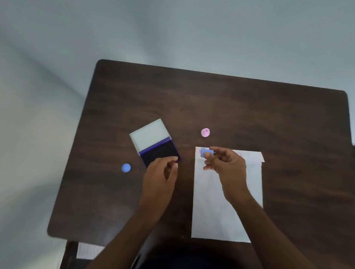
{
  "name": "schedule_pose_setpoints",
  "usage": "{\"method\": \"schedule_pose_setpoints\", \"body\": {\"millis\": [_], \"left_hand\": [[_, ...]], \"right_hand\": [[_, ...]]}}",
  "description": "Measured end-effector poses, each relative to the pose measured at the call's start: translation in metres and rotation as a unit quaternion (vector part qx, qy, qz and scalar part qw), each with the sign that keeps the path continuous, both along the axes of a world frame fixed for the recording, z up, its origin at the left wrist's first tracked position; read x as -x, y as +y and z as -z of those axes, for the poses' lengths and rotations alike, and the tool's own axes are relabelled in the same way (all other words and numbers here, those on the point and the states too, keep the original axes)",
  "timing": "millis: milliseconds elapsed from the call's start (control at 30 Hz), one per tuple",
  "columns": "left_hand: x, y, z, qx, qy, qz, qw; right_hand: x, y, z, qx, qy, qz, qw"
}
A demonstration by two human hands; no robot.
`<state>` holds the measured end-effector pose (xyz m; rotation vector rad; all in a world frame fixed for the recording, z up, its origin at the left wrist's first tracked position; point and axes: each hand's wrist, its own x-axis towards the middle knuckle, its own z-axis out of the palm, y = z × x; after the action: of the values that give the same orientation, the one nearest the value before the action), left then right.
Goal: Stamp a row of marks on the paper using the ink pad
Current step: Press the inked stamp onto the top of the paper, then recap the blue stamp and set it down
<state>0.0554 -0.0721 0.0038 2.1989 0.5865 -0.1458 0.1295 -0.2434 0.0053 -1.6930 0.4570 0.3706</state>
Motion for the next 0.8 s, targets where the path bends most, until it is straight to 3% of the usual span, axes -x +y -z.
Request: {"method": "schedule_pose_setpoints", "body": {"millis": [100, 467, 800], "left_hand": [[0.015, 0.02, -0.005, -0.005, -0.053, -0.076, 0.996], [0.043, 0.076, 0.012, -0.029, -0.055, -0.201, 0.978], [0.046, 0.105, 0.041, -0.052, 0.012, -0.193, 0.98]], "right_hand": [[0.003, 0.02, -0.005, -0.037, 0.011, -0.031, 0.999], [0.02, 0.084, -0.012, -0.097, 0.073, -0.098, 0.988], [0.027, 0.107, -0.009, -0.121, 0.118, -0.102, 0.98]]}}
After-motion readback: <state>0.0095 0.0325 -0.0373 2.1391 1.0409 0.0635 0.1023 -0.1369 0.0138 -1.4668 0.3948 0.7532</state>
